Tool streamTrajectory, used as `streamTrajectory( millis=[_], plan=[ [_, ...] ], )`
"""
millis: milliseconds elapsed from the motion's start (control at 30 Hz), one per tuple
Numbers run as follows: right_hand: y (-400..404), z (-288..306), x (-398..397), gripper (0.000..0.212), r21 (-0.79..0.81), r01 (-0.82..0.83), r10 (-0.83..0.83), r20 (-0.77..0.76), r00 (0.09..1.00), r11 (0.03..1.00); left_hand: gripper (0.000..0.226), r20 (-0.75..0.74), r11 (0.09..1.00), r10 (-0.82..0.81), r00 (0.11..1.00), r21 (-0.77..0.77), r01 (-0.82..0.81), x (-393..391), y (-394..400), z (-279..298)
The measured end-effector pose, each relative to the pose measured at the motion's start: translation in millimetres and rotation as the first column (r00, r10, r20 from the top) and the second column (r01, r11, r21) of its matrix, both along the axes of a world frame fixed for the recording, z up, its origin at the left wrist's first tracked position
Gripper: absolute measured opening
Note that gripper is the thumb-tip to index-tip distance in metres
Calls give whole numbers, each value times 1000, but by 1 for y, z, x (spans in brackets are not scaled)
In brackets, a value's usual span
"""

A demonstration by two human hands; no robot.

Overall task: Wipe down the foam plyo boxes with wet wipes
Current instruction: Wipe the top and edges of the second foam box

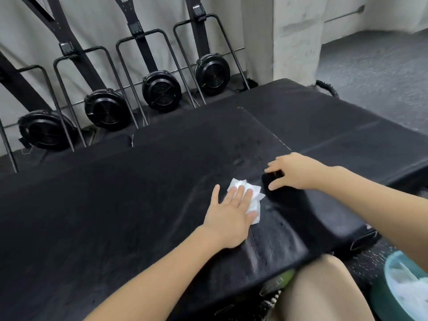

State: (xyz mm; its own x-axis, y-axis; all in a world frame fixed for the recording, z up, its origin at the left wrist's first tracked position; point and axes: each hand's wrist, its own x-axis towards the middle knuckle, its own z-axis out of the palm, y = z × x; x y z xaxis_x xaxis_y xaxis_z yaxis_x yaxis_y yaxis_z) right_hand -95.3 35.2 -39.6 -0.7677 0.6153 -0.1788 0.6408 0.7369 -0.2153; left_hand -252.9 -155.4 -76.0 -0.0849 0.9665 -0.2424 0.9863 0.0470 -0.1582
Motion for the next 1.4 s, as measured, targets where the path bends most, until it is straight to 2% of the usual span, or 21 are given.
streamTrajectory(
  millis=[100, 167, 300, 533, 700, 833, 900, 967, 1000, 1100, 1167, 1200, 1267, 1333, 1400],
  plan=[
    [13, -7, -10, 85, 10, -36, 35, 97, 995, 999, 61, 31, 998, 60, 998, -15, -60, -29, 43, 4],
    [20, -8, -14, 91, -6, -45, 45, 147, 988, 999, 62, 39, 995, 97, 994, -8, -97, -53, 74, 4],
    [22, -5, -20, 90, 68, -124, 102, 268, 958, 990, 62, 71, 984, 175, 982, 1, -176, -101, 135, 6],
    [29, 0, -30, 96, 131, -150, 101, 322, 941, 980, 62, 128, 953, 288, 949, 60, -297, -188, 234, 6],
    [41, -13, -32, 112, 189, -159, 105, 264, 959, 969, 61, 167, 919, 374, 912, 65, -389, -223, 275, 7],
    [56, 2, -42, 72, 235, -49, 45, 22, 999, 971, 60, 191, 912, 370, 909, 112, -395, -225, 281, 2],
    [75, 7, -54, 71, 250, -6, 33, -105, 994, 968, 60, 187, 920, 349, 918, 119, -374, -224, 278, 1],
    [94, 3, -66, 74, 176, 38, -2, -201, 980, 984, 60, 191, 933, 311, 931, 126, -337, -220, 274, 1],
    [101, -3, -74, 76, 121, 43, -17, -210, 977, 992, 60, 191, 943, 278, 941, 131, -305, -216, 269, 1],
    [112, -17, -92, 84, 56, -6, 12, -113, 994, 998, 56, 196, 975, 107, 975, 171, -142, -199, 251, 0],
    [111, -26, -95, 84, 137, -42, 54, -85, 995, 990, 56, 184, 984, 20, 983, 170, -52, -193, 239, 0],
    [109, -29, -95, 77, 196, -56, 73, -83, 994, 979, 57, 186, 987, 10, 983, 157, -39, -194, 238, 0],
    [108, -32, -95, 65, 243, -60, 84, -89, 992, 968, 58, 206, 990, 44, 978, 125, -70, -204, 248, 3],
    [109, -33, -97, 72, 240, -65, 84, -71, 994, 969, 59, 225, 980, 126, 966, 120, -156, -218, 267, 4],
    [112, -36, -99, 69, 243, -76, 91, -51, 994, 967, 62, 223, 952, 254, 941, 115, -284, -230, 286, 4]
  ],
)
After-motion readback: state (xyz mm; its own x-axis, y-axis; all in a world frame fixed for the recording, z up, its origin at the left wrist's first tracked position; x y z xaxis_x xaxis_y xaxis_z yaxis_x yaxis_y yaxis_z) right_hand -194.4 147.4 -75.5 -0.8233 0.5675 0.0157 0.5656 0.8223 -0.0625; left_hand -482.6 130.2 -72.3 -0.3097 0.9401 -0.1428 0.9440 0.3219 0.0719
